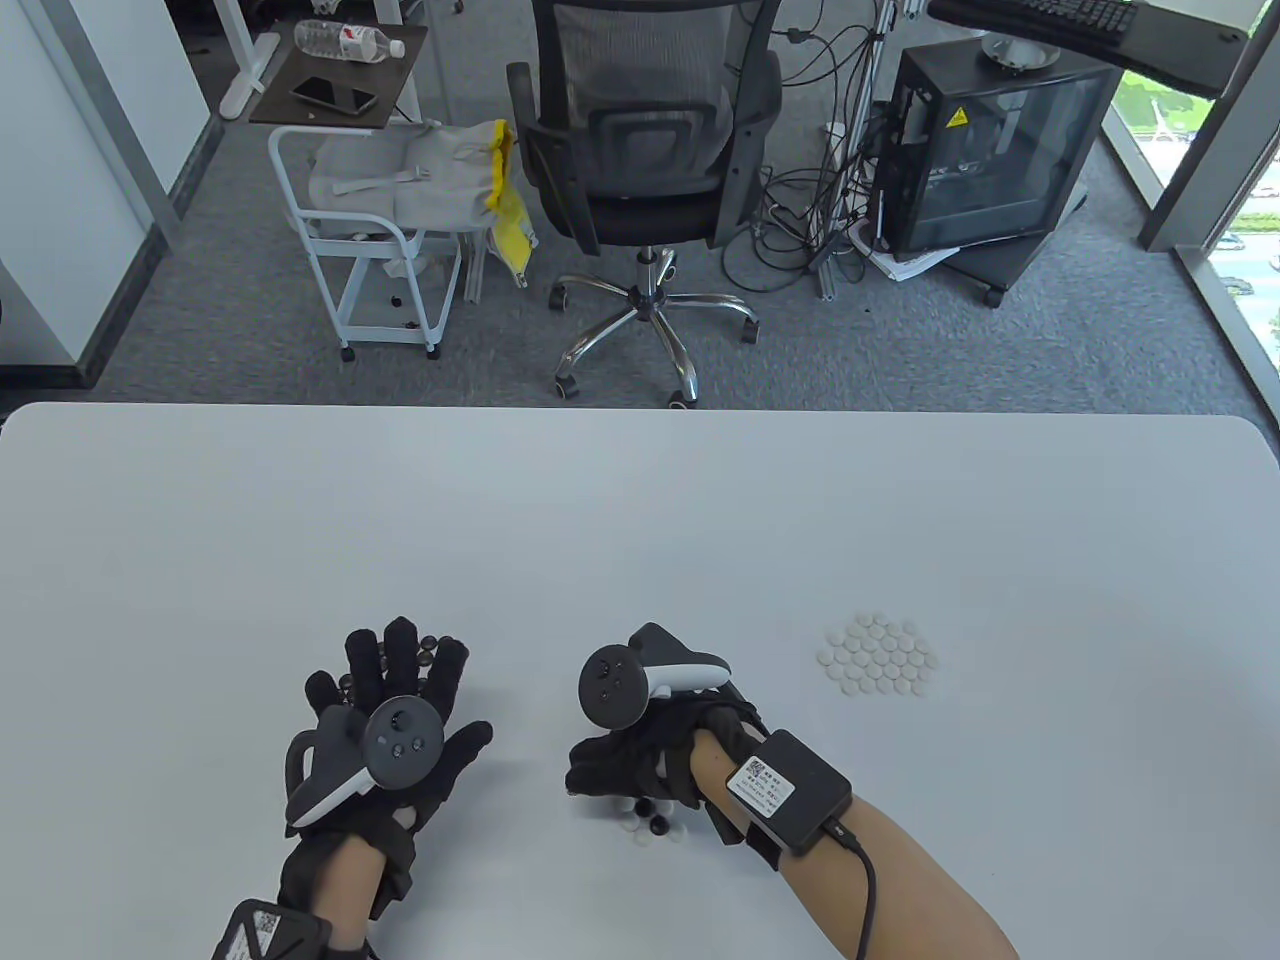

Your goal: Go stone sorting task

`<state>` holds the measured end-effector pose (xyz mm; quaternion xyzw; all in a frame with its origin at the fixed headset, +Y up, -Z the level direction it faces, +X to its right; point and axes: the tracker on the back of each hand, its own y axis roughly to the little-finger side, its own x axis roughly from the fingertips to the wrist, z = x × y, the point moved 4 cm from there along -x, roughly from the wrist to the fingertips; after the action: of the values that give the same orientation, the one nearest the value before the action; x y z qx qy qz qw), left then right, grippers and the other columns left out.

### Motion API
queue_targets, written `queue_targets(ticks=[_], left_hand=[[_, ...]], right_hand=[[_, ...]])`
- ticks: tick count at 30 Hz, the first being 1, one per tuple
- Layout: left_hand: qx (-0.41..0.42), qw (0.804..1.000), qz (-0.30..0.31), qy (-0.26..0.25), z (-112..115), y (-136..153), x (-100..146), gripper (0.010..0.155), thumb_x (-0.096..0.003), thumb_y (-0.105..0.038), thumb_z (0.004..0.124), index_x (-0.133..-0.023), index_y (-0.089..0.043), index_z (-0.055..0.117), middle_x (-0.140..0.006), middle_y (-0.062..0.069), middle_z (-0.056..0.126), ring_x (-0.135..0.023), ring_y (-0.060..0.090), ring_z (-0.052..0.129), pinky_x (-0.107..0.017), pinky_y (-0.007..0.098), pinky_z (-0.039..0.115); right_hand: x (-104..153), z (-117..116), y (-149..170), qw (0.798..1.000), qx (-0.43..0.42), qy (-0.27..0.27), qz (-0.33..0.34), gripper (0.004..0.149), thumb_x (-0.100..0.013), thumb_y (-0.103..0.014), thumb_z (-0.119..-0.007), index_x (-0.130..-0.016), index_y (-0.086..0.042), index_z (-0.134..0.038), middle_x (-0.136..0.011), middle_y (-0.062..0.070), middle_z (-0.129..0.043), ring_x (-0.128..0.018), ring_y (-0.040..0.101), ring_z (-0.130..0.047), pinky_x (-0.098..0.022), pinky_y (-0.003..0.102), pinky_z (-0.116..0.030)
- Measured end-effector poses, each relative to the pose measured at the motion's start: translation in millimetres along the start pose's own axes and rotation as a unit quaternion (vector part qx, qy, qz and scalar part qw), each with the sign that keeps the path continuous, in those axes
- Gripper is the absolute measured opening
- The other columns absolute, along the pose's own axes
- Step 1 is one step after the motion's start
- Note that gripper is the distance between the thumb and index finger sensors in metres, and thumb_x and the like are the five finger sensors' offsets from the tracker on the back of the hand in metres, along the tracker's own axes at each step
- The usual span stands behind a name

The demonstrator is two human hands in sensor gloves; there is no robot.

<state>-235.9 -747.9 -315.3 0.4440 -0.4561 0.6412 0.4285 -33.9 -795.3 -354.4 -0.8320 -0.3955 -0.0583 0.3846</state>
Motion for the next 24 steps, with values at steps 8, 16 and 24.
queue_targets(ticks=[8,16,24], left_hand=[[0.012,1.000,0.000,0.004,0,2,0,0.081,-0.0591,-0.057,0.053,-0.121,-0.018,0.018,-0.115,0.028,-0.012,-0.095,0.055,-0.018,-0.050,0.082,-0.002],[0.009,1.000,0.001,0.010,1,2,-1,0.081,-0.0592,-0.057,0.053,-0.121,-0.018,0.018,-0.115,0.029,-0.012,-0.095,0.056,-0.017,-0.050,0.082,-0.002],[0.004,1.000,0.001,0.015,3,0,-2,0.081,-0.0592,-0.057,0.053,-0.121,-0.018,0.018,-0.115,0.029,-0.011,-0.095,0.056,-0.017,-0.051,0.082,-0.001]], right_hand=[[26,25,71,0.993,-0.071,0.043,-0.086,0.069,-0.061,-0.050,-0.050,-0.114,-0.008,-0.063,-0.114,0.043,-0.010,-0.092,0.070,0.002,-0.056,0.092,-0.014],[76,26,138,0.976,-0.096,0.068,-0.186,0.066,-0.060,-0.049,-0.052,-0.109,-0.009,-0.073,-0.115,0.041,-0.016,-0.093,0.069,0.000,-0.056,0.092,-0.014],[107,20,173,0.961,-0.099,0.081,-0.245,0.066,-0.061,-0.049,-0.052,-0.110,-0.010,-0.071,-0.115,0.042,-0.015,-0.093,0.069,0.000,-0.057,0.091,-0.014]])
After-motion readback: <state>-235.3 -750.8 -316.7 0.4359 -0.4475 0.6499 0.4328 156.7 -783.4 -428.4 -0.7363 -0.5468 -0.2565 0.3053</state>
